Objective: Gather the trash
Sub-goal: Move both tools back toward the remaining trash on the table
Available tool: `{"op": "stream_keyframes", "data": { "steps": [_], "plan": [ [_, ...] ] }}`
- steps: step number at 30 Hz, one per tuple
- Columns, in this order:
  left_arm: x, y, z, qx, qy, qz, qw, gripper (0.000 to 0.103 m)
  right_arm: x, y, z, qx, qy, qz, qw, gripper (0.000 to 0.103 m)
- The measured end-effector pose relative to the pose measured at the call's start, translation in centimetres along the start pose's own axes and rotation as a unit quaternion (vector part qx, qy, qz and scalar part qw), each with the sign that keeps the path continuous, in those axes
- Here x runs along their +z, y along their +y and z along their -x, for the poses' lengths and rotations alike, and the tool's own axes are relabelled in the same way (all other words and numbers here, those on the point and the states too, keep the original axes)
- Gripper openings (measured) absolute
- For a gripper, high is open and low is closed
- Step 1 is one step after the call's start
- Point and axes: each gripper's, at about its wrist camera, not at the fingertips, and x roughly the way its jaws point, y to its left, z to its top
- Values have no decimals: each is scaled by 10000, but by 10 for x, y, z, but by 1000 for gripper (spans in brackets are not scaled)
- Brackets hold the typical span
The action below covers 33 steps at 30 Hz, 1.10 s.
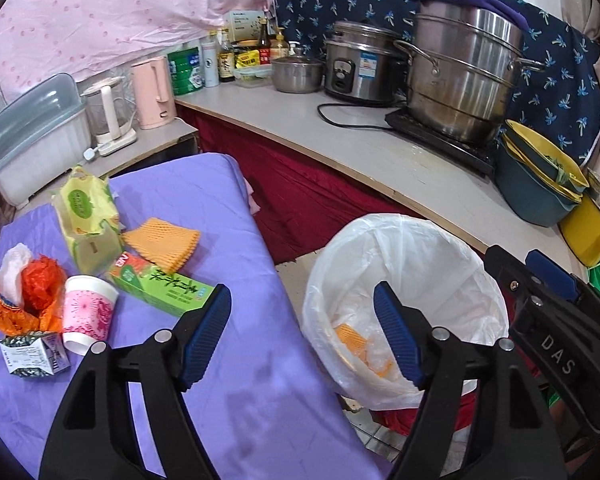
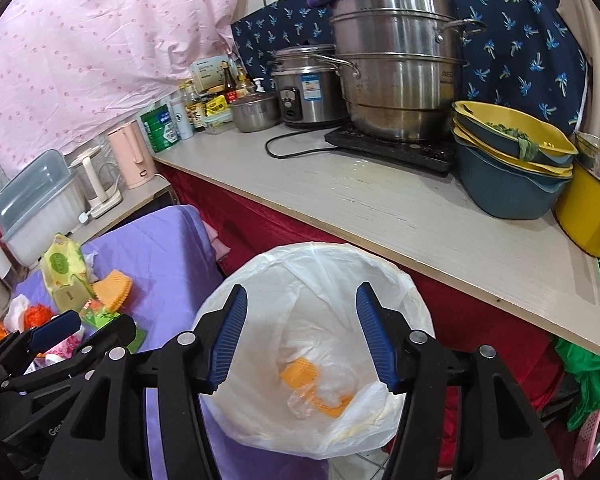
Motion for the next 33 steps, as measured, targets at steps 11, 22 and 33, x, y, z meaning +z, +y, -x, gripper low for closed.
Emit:
{"op": "stream_keyframes", "data": {
  "steps": [11, 22, 33],
  "plan": [
    [-12, 62, 34, 618, -224, 403, 9970, 76, -11, 57, 18, 343, 1, 387, 9987, 56],
    [-44, 157, 59, 1348, -119, 1135, 9843, 76, -36, 130, 27, 847, 160, 741, 9935, 56],
    [-84, 251, 73, 1981, 113, 1916, 9612, 82, -74, 206, 14, 1322, 576, 1033, 9841, 56]
  ]
}}
